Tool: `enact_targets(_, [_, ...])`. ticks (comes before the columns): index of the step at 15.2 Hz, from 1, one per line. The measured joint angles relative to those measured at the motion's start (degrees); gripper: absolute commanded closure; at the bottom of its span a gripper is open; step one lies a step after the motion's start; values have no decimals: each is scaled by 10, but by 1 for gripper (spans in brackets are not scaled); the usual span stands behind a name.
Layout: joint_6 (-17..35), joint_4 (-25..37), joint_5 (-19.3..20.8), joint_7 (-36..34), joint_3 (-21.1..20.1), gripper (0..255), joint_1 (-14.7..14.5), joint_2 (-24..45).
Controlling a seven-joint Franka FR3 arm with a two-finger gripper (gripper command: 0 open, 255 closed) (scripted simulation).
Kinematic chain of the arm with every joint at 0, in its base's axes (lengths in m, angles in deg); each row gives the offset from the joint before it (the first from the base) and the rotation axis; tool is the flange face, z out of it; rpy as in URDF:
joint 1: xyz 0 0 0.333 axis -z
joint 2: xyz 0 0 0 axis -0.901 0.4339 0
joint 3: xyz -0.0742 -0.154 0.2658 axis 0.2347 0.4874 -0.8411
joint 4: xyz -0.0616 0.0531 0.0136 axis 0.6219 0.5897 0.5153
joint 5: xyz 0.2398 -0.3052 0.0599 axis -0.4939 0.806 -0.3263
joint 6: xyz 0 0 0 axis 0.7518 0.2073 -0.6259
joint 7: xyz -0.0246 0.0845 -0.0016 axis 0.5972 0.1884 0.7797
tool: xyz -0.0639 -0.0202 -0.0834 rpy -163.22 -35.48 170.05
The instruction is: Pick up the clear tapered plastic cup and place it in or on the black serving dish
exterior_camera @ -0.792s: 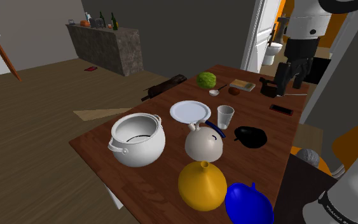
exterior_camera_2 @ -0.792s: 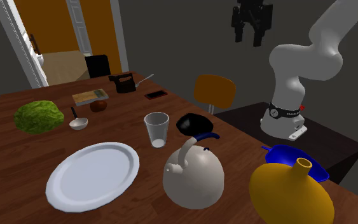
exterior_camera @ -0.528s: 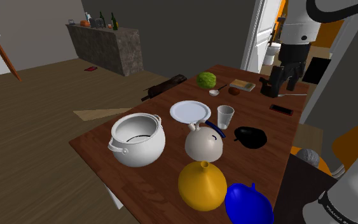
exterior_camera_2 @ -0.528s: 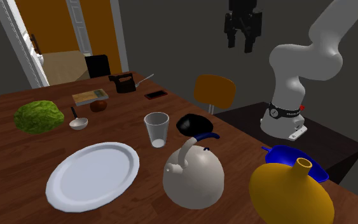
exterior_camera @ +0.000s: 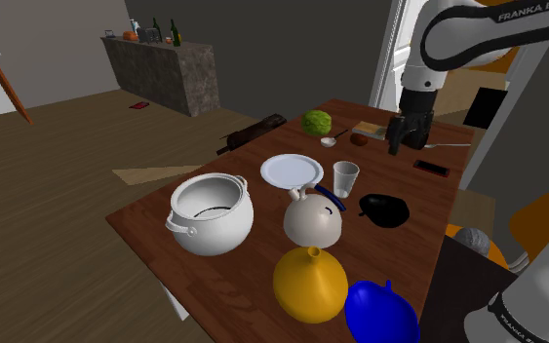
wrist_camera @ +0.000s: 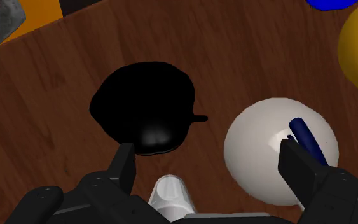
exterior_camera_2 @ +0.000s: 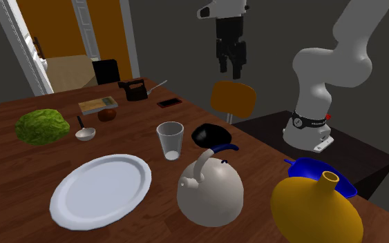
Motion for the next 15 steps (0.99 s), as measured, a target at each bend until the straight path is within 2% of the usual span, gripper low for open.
enact_targets(8, [123,40,-33,67,45,0,1,152])
enact_targets(15, [197,125,-100,142,67,0,7,311])
